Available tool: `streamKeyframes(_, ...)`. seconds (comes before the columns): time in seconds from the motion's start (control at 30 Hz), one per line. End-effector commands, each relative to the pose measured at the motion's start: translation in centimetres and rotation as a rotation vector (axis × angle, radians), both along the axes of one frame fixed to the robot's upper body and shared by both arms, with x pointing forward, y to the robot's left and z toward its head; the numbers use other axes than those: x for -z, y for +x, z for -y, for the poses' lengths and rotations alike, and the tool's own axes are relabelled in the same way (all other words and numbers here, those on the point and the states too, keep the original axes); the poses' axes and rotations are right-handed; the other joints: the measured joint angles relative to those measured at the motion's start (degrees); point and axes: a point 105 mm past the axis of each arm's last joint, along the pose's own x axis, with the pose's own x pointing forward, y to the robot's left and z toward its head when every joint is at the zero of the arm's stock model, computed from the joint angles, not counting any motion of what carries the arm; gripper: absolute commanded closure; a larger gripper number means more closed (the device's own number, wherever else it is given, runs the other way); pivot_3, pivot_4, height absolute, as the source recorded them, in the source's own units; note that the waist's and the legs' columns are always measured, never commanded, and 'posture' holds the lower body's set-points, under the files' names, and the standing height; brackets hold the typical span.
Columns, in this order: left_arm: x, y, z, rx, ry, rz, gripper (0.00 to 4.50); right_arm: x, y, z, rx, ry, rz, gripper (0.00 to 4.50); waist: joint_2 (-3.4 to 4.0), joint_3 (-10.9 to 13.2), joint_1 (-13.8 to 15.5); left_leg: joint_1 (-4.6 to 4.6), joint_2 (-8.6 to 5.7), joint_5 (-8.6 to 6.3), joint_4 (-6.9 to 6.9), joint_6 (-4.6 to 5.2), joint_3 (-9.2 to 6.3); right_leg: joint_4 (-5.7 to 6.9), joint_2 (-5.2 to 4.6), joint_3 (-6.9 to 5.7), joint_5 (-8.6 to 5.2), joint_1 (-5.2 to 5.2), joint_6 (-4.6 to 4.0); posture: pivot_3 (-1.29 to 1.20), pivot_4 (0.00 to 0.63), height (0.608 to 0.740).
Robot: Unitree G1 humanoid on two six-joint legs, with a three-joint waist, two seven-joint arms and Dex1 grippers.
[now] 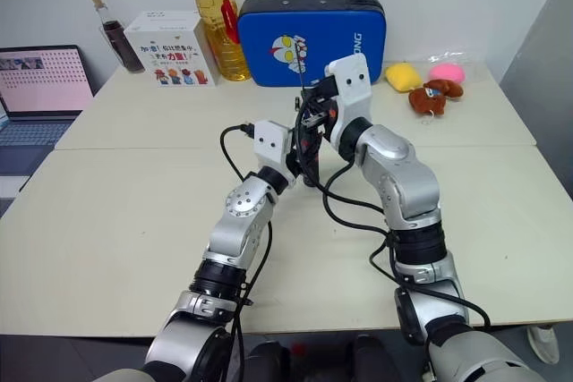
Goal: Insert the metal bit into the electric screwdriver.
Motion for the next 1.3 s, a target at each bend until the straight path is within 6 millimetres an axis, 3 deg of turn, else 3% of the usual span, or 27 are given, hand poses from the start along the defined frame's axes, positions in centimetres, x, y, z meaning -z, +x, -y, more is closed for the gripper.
streamKeyframes(0.03, -1.25, -0.48, 0.21, 0.015, -0.003, 0.057, 2.83, 2.37, 0.43, 0.33, 0.007, 0.006, -0.122, 4.46, 0.00, 0.00, 0.00, 0.00, 0.00, 0.00, 0.00, 0.00, 0.00, 0.00, 0.00, 0.00, 0.00, 0.00, 0.00, 0.00, 0.150, 0.740)
streamKeyframes(0.47, -1.85, -1.00, 0.37, 0.078, -0.038, 0.079, 2.83, 2.87, 0.03, 0.80, -0.075, 0.043, -0.115, 4.46, 0.00, 0.00, 0.02, 0.00, 0.00, 0.00, 0.00, 0.00, 0.00, 0.00, 0.00, -0.01, 0.00, 0.00, 0.00, 0.00, 0.150, 0.740)
streamKeyframes(0.9, -1.56, -0.80, 0.31, 0.073, -0.012, 0.074, 2.83, 2.62, -0.31, 0.27, -0.097, -0.043, -0.043, 4.46, 0.00, 0.00, 0.04, 0.00, 0.00, 0.00, 0.00, 0.00, -0.01, 0.00, 0.00, -0.01, 0.00, 0.00, 0.00, 0.00, 0.150, 0.740)
streamKeyframes(1.3, -1.41, -1.01, 0.40, 0.103, 0.038, 0.091, 2.83, 2.38, 0.23, 0.97, -0.173, -0.099, -0.066, 4.46, 0.00, 0.00, -0.03, 0.04, 0.00, 0.00, -0.01, 0.00, 0.02, 0.00, 0.03, -0.02, 0.00, 0.01, 0.00, 0.00, 0.150, 0.740)
